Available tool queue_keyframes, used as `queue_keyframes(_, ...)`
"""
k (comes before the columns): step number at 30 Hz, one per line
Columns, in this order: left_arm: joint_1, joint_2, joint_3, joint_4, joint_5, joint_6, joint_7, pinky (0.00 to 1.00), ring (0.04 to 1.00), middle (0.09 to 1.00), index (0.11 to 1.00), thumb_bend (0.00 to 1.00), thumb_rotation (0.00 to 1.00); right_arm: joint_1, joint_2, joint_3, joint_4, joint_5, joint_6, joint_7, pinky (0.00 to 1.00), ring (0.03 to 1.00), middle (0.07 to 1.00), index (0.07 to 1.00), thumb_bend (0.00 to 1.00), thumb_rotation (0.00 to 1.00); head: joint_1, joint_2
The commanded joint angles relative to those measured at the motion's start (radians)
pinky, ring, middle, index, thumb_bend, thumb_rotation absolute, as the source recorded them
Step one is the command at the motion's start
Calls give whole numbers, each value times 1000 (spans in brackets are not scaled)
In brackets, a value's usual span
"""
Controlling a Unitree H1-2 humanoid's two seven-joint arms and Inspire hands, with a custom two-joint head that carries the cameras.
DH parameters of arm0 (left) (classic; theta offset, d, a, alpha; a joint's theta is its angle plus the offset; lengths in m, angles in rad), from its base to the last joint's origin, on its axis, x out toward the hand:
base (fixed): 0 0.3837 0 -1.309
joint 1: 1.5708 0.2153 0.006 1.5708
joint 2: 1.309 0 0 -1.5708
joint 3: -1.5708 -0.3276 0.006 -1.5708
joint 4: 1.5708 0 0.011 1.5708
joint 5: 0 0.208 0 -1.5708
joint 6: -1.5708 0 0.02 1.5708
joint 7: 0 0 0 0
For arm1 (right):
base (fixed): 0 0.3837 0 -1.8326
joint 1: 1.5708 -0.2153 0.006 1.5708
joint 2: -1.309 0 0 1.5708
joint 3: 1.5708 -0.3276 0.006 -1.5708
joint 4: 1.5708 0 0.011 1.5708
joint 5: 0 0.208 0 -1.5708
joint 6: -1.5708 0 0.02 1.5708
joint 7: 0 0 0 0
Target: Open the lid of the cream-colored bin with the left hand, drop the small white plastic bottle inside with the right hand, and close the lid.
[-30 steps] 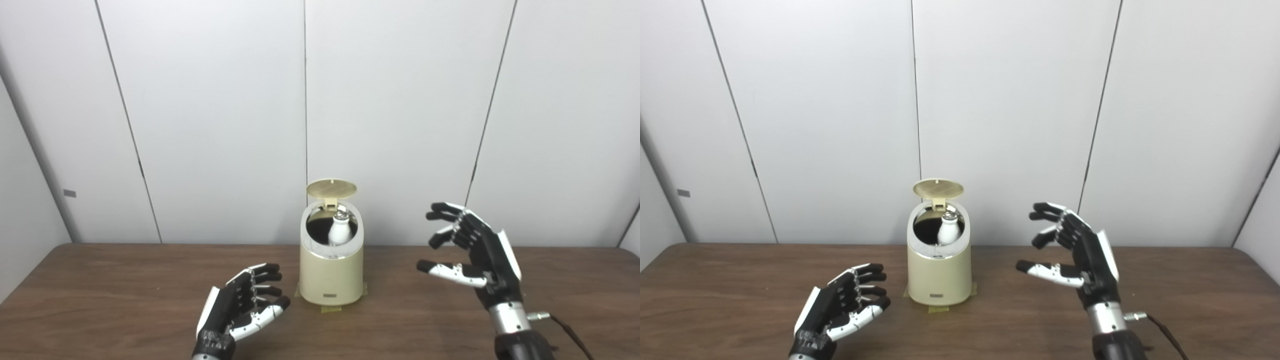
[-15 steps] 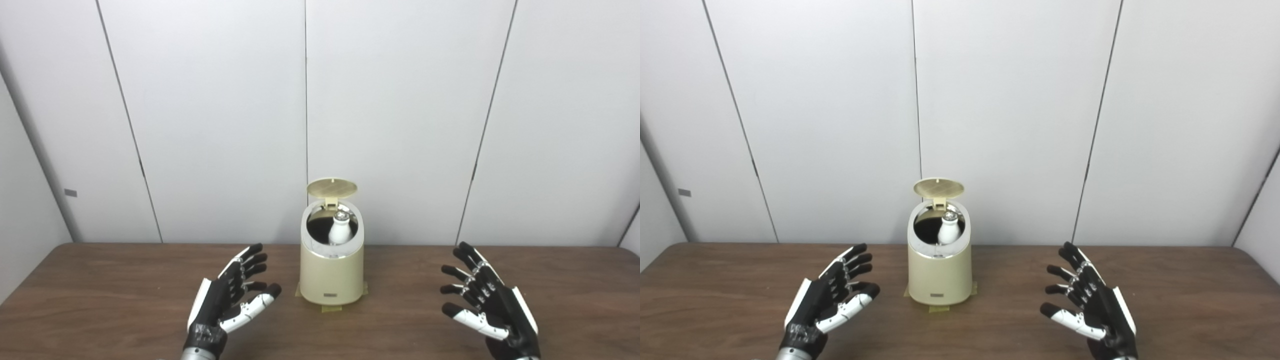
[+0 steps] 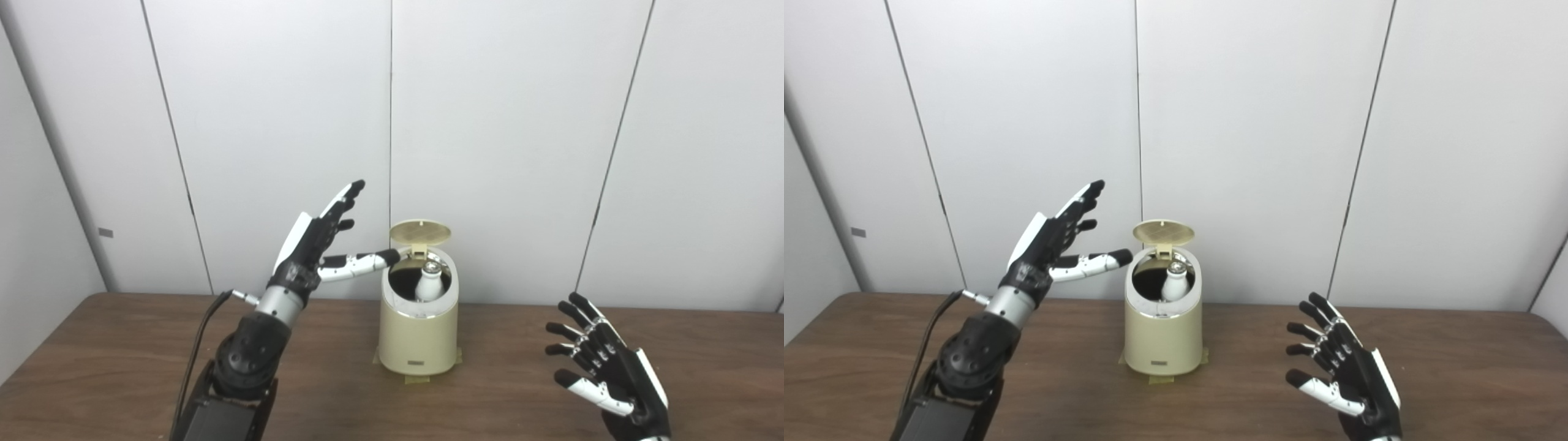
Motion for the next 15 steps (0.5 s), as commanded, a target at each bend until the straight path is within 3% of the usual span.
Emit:
queue_keyframes(1,-84,21,-18,30,35,-6,-3,919,999,1000,1000,964,339,10,14,-2,-17,14,-22,6,572,734,868,872,850,258,1,1)
queue_keyframes(5,-154,30,-56,106,77,-8,-16,957,1000,1000,1000,985,356,14,19,-1,-34,8,-9,-3,558,714,854,860,849,237,-2,-1)
queue_keyframes(8,-194,38,-92,158,131,-22,-15,900,990,989,986,985,370,18,21,4,-51,-15,-2,-16,553,704,851,856,846,238,-8,-3)
queue_keyframes(15,-224,75,-180,222,269,-80,-13,903,957,934,904,965,385,23,32,7,-78,-39,9,-34,571,684,818,825,833,220,-17,-5)
